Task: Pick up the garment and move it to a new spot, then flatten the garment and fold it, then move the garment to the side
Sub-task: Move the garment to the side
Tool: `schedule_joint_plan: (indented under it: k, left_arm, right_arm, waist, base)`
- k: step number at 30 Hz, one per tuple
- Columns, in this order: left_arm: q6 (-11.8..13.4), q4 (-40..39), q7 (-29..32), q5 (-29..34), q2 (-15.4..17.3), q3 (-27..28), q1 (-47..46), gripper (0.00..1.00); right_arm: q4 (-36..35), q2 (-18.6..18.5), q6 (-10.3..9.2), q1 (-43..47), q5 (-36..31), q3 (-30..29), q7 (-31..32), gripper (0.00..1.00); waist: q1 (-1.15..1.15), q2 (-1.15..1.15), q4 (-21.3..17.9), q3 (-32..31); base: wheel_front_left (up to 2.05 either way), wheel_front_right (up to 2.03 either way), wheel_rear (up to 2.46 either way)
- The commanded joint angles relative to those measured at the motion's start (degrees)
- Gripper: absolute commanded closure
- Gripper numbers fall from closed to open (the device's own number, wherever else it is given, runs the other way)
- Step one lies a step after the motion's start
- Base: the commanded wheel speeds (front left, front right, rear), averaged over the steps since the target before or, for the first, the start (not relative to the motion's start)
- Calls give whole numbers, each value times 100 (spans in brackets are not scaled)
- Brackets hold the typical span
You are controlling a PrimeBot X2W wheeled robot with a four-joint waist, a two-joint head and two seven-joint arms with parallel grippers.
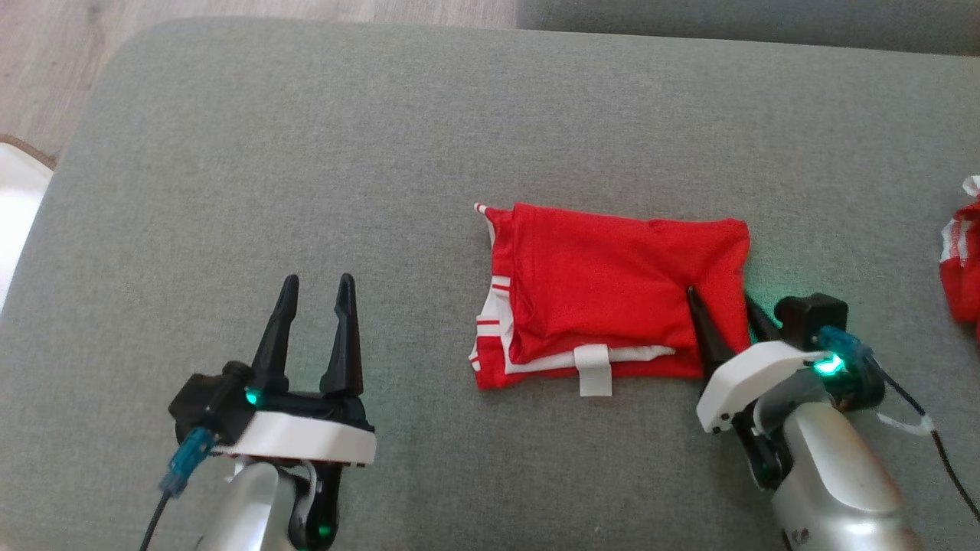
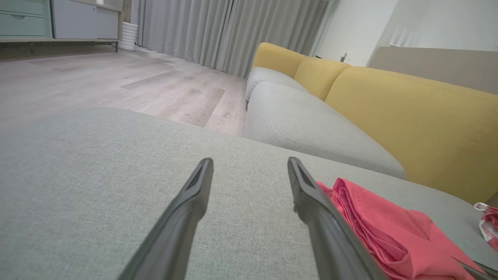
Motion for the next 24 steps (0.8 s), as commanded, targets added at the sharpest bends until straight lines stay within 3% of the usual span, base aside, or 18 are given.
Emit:
schedule_joint_plan:
  k: [1,16,24]
  left_arm:
    - [-37,-146,-54,90,18,147,-235,0]
    - [-50,-158,-54,98,18,91,-281,0]
    - [-4,-345,-54,27,18,-133,-452,0]
  right_arm:
    - [31,37,-4,-37,-55,202,-29,100]
    - [-70,-7,-4,-627,-1053,292,-422,100]
    - [-887,-906,-4,-1100,-997,765,-84,100]
  waist:
    - [-1,0,-20,-1]
    - [-1,0,-725,-151]
    - [-1,0,-1309,-73]
  base:
    - [0,0,0]
    - [0,0,0]
    - [0,0,0]
